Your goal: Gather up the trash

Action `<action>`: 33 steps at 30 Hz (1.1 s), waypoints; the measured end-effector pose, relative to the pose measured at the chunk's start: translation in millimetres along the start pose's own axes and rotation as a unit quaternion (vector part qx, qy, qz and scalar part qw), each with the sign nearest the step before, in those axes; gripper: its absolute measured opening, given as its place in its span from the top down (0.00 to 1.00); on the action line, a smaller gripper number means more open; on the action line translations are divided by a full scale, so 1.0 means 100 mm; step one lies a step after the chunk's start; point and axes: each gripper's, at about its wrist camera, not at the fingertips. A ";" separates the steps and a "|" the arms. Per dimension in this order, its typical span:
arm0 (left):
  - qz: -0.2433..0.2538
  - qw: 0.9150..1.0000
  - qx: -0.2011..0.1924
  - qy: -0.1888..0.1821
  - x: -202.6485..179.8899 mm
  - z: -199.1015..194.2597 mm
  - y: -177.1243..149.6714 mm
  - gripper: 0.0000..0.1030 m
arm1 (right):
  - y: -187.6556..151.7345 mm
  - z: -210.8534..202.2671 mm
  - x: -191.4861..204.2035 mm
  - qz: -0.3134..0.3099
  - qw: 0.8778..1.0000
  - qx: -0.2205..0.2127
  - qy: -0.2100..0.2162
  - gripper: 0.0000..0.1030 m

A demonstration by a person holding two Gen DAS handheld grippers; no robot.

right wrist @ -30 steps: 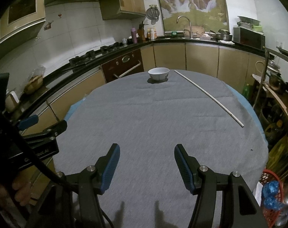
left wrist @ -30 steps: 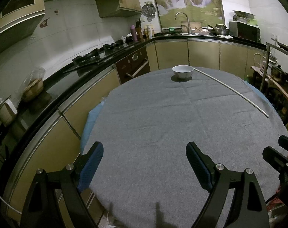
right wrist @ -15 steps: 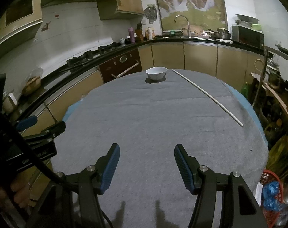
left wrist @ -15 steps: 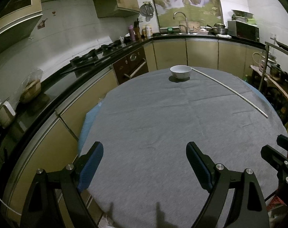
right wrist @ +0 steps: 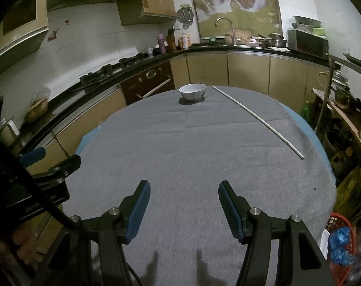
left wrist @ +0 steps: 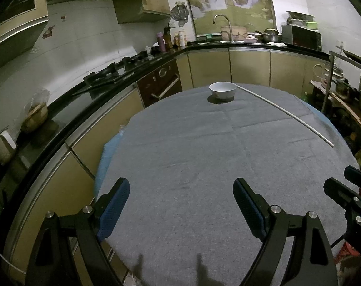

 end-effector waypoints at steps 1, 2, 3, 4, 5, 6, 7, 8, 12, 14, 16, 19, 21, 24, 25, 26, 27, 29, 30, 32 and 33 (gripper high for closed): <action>-0.001 1.000 -0.001 -0.001 0.01 -0.01 0.00 0.14 | 0.00 0.00 0.01 0.000 1.000 0.000 0.000 0.38; -0.001 1.000 -0.001 -0.002 0.01 -0.01 -0.01 0.14 | 0.00 -0.01 0.01 0.000 1.000 -0.001 -0.002 0.38; -0.001 1.000 -0.002 -0.003 0.01 -0.02 -0.01 0.14 | 0.00 -0.01 0.02 0.000 1.000 -0.001 -0.003 0.38; -0.001 1.000 -0.003 -0.003 0.02 -0.03 -0.02 0.14 | 0.00 -0.02 0.02 0.000 1.000 -0.001 -0.003 0.38; -0.002 1.000 -0.004 -0.004 0.03 -0.04 -0.02 0.14 | 0.00 -0.03 0.03 0.000 1.000 -0.002 -0.004 0.38; -0.002 1.000 -0.005 -0.005 0.04 -0.04 -0.03 0.14 | 0.00 -0.04 0.04 -0.001 1.000 -0.003 -0.004 0.38; -0.003 1.000 -0.005 -0.005 0.04 -0.05 -0.03 0.14 | 0.00 -0.05 0.05 -0.002 1.000 -0.003 -0.005 0.38; -0.003 1.000 -0.006 -0.005 0.05 -0.05 -0.03 0.14 | 0.01 -0.05 0.06 -0.004 1.000 -0.004 -0.006 0.38; -0.008 1.000 -0.008 -0.007 0.08 -0.08 -0.04 0.14 | 0.01 -0.07 0.10 -0.010 1.000 -0.006 -0.008 0.38; -0.010 1.000 -0.008 -0.007 0.10 -0.08 -0.04 0.14 | 0.02 -0.09 0.12 -0.011 1.000 -0.007 -0.009 0.38; -0.011 1.000 -0.008 -0.008 0.10 -0.09 -0.05 0.14 | 0.02 -0.09 0.13 -0.012 1.000 -0.007 -0.010 0.38; -0.012 1.000 -0.008 -0.008 0.10 -0.08 -0.04 0.14 | 0.02 -0.09 0.15 -0.013 1.000 -0.006 -0.011 0.38; -0.012 1.000 -0.006 -0.009 0.10 -0.08 -0.05 0.14 | 0.02 -0.08 0.15 -0.014 1.000 -0.006 -0.012 0.38; -0.011 1.000 -0.004 -0.010 0.10 -0.06 -0.05 0.14 | 0.03 -0.07 0.16 -0.015 1.000 -0.005 -0.012 0.38; -0.010 1.000 -0.004 -0.010 0.10 -0.06 -0.05 0.14 | 0.02 -0.07 0.16 -0.014 1.000 -0.005 -0.012 0.38; -0.010 1.000 -0.004 -0.010 0.10 -0.05 -0.05 0.14 | 0.02 -0.06 0.15 -0.013 1.000 -0.005 -0.012 0.38; -0.010 1.000 -0.003 -0.011 0.09 -0.04 -0.05 0.14 | 0.02 -0.05 0.15 -0.011 1.000 -0.004 -0.012 0.38; -0.009 1.000 -0.002 -0.011 0.09 -0.02 -0.04 0.14 | 0.02 -0.04 0.14 -0.010 1.000 -0.002 -0.013 0.38; -0.009 1.000 -0.001 -0.011 0.09 -0.02 -0.04 0.14 | 0.02 -0.03 0.14 -0.010 1.000 -0.002 -0.013 0.38; -0.009 1.000 0.000 -0.012 0.08 0.00 -0.04 0.14 | 0.03 -0.01 0.13 -0.009 1.000 0.000 -0.014 0.38; -0.009 1.000 0.001 -0.012 0.08 0.01 -0.04 0.14 | 0.03 -0.01 0.12 -0.009 1.000 0.000 -0.014 0.38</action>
Point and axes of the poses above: each gripper's, at about its wrist camera, not at the fingertips, and z roughly the way its jaws point, x to its left, y to its top, and after that the axes turned 4 degrees about -z, right-handed
